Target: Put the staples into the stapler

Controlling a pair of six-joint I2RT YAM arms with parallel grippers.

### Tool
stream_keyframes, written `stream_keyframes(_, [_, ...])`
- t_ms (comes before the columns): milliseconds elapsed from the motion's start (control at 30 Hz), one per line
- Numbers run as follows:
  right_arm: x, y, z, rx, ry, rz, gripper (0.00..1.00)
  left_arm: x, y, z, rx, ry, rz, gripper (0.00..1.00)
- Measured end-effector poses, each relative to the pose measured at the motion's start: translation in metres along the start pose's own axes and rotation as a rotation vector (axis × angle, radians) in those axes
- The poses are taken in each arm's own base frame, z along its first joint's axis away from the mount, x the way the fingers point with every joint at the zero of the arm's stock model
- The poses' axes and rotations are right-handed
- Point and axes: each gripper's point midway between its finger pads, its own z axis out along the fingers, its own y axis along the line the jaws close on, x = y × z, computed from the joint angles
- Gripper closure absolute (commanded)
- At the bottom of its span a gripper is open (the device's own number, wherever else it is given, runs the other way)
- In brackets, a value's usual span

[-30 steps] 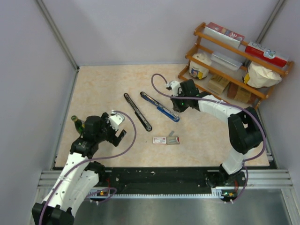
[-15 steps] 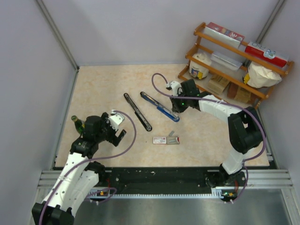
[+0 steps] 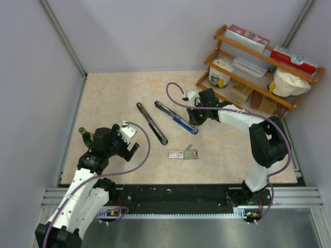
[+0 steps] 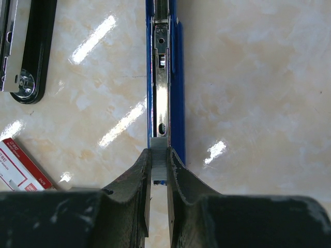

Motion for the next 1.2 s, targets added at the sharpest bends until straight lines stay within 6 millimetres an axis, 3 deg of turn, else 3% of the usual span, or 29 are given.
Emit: stream_keyframes(1200, [0.0080, -0.0022, 0.0078, -0.004, 0.024, -0.017, 0.89, 0.0002, 0.0000, 0.0001, 0.000, 0.001, 0.000, 0.01])
